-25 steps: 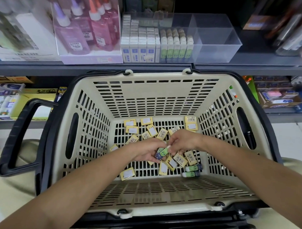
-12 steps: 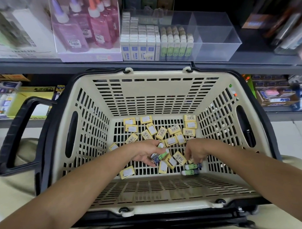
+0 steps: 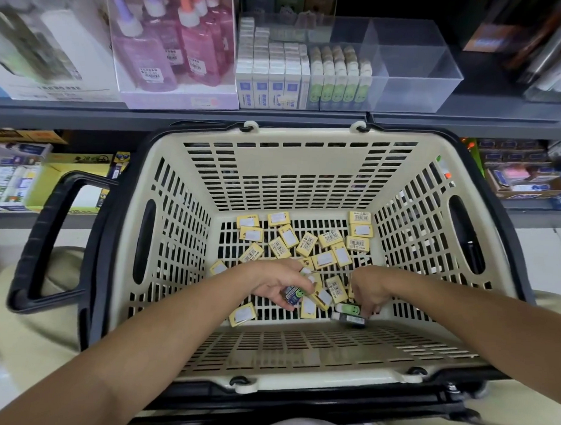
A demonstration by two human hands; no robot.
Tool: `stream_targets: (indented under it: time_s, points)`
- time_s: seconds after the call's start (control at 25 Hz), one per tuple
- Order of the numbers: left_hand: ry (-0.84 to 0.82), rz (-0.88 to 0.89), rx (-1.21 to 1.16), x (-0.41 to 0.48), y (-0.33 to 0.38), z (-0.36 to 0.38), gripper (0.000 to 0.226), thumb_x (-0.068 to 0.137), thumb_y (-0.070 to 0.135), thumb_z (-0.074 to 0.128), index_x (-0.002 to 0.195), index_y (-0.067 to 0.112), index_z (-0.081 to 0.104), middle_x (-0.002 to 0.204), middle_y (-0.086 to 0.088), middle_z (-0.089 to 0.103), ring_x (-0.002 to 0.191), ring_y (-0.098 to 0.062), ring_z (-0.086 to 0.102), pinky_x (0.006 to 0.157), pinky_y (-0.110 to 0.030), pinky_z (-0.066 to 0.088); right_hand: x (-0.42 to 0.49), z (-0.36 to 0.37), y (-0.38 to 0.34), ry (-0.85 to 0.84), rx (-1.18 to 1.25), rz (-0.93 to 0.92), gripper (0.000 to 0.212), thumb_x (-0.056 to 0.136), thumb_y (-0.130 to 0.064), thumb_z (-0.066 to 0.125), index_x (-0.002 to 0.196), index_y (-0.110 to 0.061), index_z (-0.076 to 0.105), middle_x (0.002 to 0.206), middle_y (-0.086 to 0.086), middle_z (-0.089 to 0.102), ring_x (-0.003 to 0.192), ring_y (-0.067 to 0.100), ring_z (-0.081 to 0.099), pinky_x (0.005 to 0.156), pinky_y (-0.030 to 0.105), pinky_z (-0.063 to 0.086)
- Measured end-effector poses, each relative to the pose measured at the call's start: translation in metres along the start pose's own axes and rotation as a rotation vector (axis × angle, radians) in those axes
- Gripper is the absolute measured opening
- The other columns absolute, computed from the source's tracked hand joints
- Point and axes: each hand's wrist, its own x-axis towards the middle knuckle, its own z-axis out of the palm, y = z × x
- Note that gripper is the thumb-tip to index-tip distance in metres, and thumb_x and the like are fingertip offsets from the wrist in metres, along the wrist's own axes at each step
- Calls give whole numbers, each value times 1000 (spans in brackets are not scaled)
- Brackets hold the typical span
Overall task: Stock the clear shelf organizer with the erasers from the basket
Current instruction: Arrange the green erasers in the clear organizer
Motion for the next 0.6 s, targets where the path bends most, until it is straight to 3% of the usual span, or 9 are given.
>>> stream_targets:
  time_s: [0.16,0.24,0.32,0.44,0.48,0.6]
  points:
    - [36,14,3,1,1,-2,55,82,5,64,132,5,41,144,-11,36,133,-26,34,60,-30,55,-1,3,-4,-8,89,-40,40,83,-26,68,112,1,63,90,8,66,73,16,59,59,22,44]
    - [49,17,-19,1,2,-3,59,82,5,64,135,4,38,145,-11,36,133,-26,35,55,-28,54,1,7,-7,-14,179,-24,42,82,-26,69,112,1,61,101,11,69,77,17,64,59,21,44]
    - [56,29,-35,0,4,-3,58,81,5,66,133,4,40,142,-10,39,131,-25,37,55,-28,54,4,10,-10,-30,244,-33,38,82,-19,69,112,2,58,107,16,68,67,14,62,54,21,41]
    - [46,34,-70,-1,4,-6,52,78,5,68,124,3,44,131,-11,47,117,-24,50,60,-29,56,3,7,-13,-77,211,-80,12,81,-15,69,85,-6,61,80,9,66,56,11,50,48,20,35]
    - [42,30,-79,-2,4,-7,47,77,4,69,119,4,47,126,-12,51,109,-23,54,62,-29,57,1,1,-13,-103,214,-99,13,80,-16,69,75,-9,59,69,4,60,53,11,47,46,19,34]
    - [32,25,-128,-5,6,-11,32,78,8,71,104,9,51,117,-11,53,96,-20,55,63,-29,56,-12,-26,-4,-67,386,-114,10,80,-17,70,84,-8,67,62,-3,57,49,6,46,46,15,36]
